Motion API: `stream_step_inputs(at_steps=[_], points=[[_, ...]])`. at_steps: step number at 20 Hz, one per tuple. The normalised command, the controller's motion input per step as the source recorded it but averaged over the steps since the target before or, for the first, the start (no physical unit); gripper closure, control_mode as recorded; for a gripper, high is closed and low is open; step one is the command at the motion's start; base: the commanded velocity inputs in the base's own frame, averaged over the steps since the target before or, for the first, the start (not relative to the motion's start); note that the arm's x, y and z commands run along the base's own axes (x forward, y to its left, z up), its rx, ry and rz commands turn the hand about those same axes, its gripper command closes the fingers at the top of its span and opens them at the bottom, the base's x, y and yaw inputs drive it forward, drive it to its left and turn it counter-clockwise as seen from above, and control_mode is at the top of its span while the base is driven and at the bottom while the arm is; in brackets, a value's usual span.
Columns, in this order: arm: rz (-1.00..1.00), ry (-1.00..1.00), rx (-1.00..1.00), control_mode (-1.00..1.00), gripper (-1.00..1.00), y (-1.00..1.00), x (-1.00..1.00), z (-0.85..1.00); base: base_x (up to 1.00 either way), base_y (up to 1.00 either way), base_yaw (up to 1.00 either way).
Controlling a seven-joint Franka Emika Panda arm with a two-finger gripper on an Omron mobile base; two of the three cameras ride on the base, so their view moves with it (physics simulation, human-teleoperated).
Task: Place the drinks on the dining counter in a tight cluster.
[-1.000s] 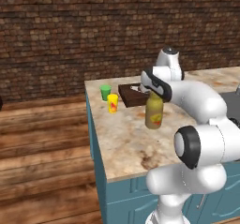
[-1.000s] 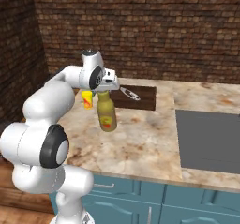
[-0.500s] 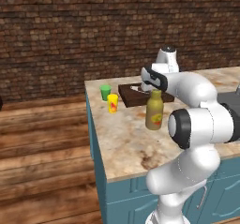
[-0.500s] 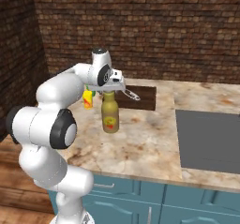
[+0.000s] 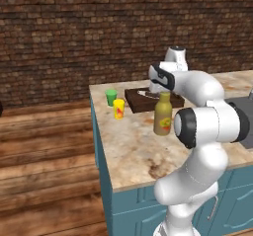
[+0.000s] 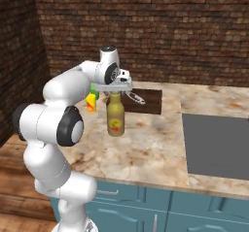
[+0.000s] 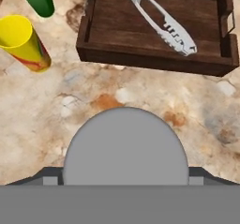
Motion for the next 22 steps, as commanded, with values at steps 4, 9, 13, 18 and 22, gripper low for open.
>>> stream_step_inputs(at_steps=[4, 9, 13, 18, 22], points=[[0.05, -0.01, 0.00, -1.00, 1.00, -0.01, -0.26, -0.01, 0.00, 0.00, 0.00], [0.03, -0.08, 0.00, -1.00, 1.00, 0.00, -0.18, -0.01, 0.00, 0.00, 0.00], [0.00, -0.18, 0.01, -1.00, 1.00, 0.00, 0.00, -0.11, 0.00, 0.00, 0.00], [0.00, -0.20, 0.03, -1.00, 1.00, 0.00, -0.11, -0.01, 0.00, 0.00, 0.00], [0.00, -0.05, 0.01, -1.00, 1.00, 0.00, -0.01, 0.00, 0.00, 0.00, 0.00]])
